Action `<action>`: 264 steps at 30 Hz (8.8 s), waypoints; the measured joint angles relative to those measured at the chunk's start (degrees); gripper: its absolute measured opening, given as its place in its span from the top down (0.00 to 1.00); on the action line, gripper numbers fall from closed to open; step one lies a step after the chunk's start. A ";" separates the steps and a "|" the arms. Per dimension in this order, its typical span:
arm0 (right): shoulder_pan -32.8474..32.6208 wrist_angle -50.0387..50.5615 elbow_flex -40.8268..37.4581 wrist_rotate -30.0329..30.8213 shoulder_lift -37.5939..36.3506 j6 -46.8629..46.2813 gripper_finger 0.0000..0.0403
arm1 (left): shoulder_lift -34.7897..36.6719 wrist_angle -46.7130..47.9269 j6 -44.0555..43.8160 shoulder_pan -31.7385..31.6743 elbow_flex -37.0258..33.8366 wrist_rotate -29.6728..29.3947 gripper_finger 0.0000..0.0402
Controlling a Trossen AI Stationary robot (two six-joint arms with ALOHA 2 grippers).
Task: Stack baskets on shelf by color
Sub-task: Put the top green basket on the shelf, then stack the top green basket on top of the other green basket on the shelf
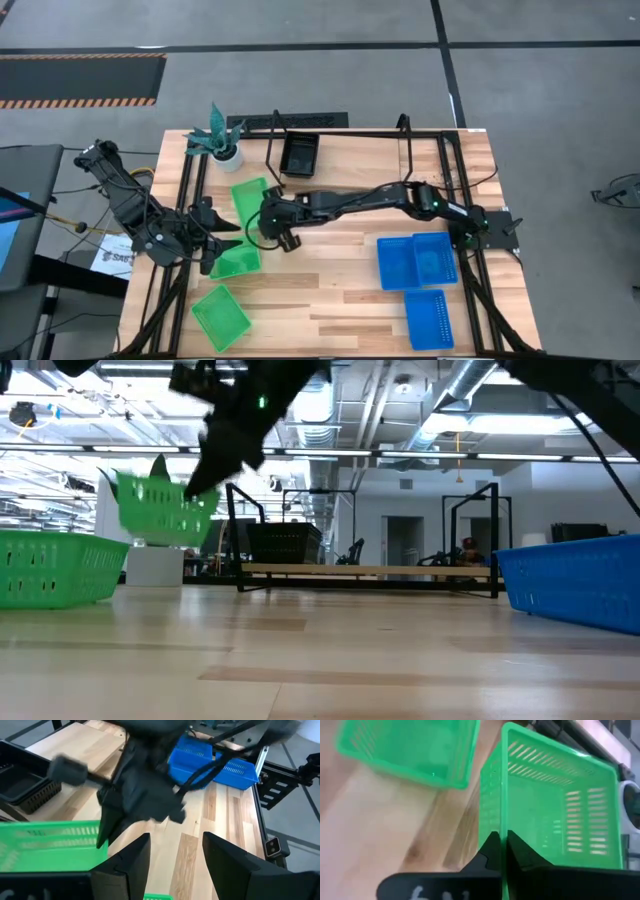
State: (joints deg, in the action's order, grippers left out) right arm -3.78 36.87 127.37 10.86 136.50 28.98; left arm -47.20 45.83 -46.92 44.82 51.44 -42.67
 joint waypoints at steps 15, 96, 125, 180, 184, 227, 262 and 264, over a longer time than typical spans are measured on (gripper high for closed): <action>-0.75 22.03 -0.05 17.73 -12.68 -13.60 0.97 | -0.04 -0.09 2.32 -0.01 0.00 -0.03 0.58; 1.07 -11.57 -40.36 1.75 -35.91 -4.32 0.47 | 0.00 -0.35 -0.73 -0.02 0.00 -0.20 0.58; -2.89 -16.83 -10.36 -10.79 0.92 24.09 0.53 | 0.00 -2.76 -3.87 -0.02 0.00 0.24 0.58; -4.09 -19.65 -5.83 -14.66 9.25 35.25 0.54 | -2.57 -2.81 -10.48 -0.01 0.04 -0.83 0.58; -4.56 -17.58 -6.01 -8.04 9.39 35.24 0.54 | -4.54 -2.85 -12.33 -0.02 0.04 1.52 0.58; -4.80 -18.67 -5.95 0.91 4.53 12.98 0.61 | -6.43 26.24 -47.82 -9.40 -14.41 1.53 0.58; -0.14 -22.69 -5.97 -12.27 9.08 13.00 0.80 | -6.40 23.62 -42.02 -13.53 -14.97 3.18 0.58; -0.18 -21.60 -5.97 -12.20 9.08 12.81 0.87 | -6.39 23.62 -42.01 -13.53 -14.97 3.18 0.58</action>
State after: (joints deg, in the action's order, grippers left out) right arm -3.97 15.27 121.40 -1.34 145.58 41.79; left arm -53.59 69.45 -88.92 31.29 36.47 -39.49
